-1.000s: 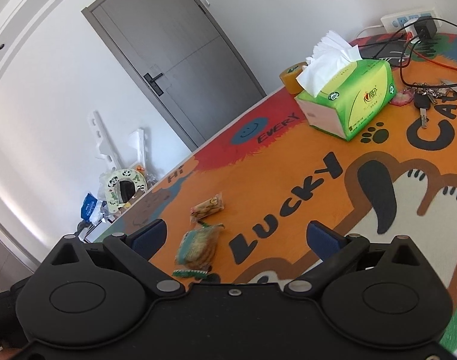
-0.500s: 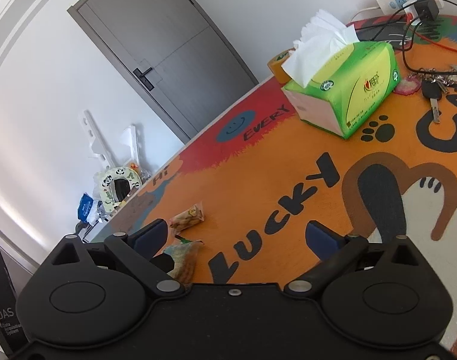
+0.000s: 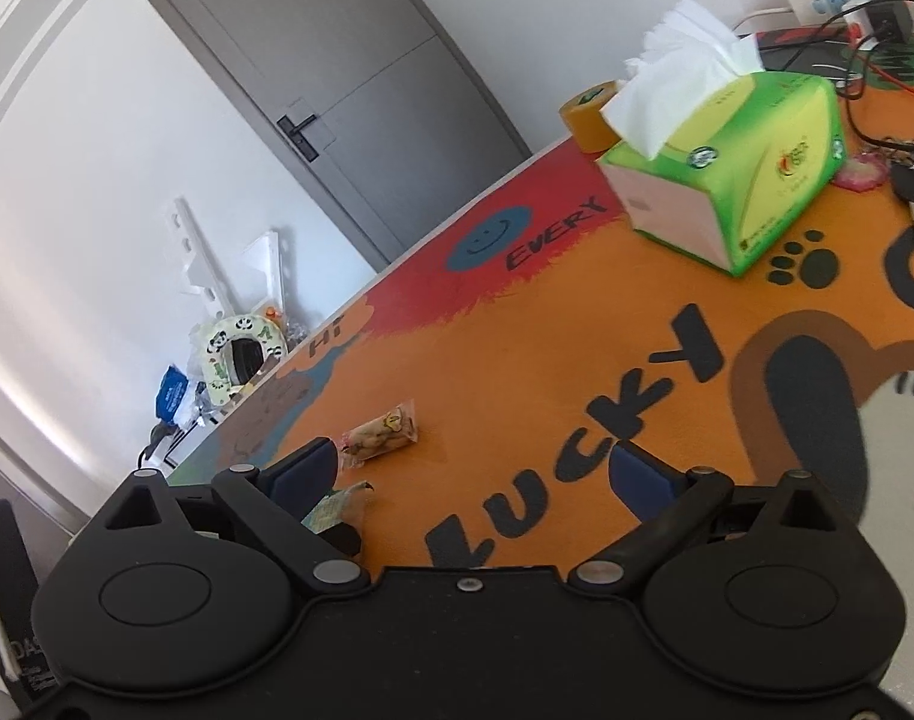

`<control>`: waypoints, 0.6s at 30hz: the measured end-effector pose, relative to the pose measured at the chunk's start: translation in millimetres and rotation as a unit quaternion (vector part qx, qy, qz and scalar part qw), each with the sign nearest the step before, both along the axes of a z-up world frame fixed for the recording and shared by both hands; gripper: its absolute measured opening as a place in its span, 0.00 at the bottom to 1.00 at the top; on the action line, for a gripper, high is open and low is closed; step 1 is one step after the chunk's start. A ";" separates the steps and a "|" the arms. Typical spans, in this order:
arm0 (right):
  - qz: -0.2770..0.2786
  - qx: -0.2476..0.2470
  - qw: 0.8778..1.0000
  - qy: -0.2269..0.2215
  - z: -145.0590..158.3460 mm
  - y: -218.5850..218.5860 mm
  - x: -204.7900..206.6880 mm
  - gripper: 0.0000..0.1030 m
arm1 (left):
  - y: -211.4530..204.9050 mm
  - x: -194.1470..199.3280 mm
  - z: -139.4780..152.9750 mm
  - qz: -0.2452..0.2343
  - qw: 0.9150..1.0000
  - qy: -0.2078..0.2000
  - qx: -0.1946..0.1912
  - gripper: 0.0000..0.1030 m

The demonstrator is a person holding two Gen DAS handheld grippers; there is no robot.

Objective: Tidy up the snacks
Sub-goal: 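Grasp the clear green-strip packet with the left gripper while the right grasps the nut packet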

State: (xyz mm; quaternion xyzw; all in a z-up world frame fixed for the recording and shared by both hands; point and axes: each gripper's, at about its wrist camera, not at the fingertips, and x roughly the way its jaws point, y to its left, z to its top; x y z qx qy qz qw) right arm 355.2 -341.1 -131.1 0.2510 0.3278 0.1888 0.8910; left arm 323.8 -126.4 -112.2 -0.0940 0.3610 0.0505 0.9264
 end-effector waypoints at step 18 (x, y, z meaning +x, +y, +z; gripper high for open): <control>0.036 -0.018 0.999 -0.007 11.4 41.4 35.7 0.81 | 39.0 2.1 21.7 0.044 0.998 -0.044 -0.012 0.45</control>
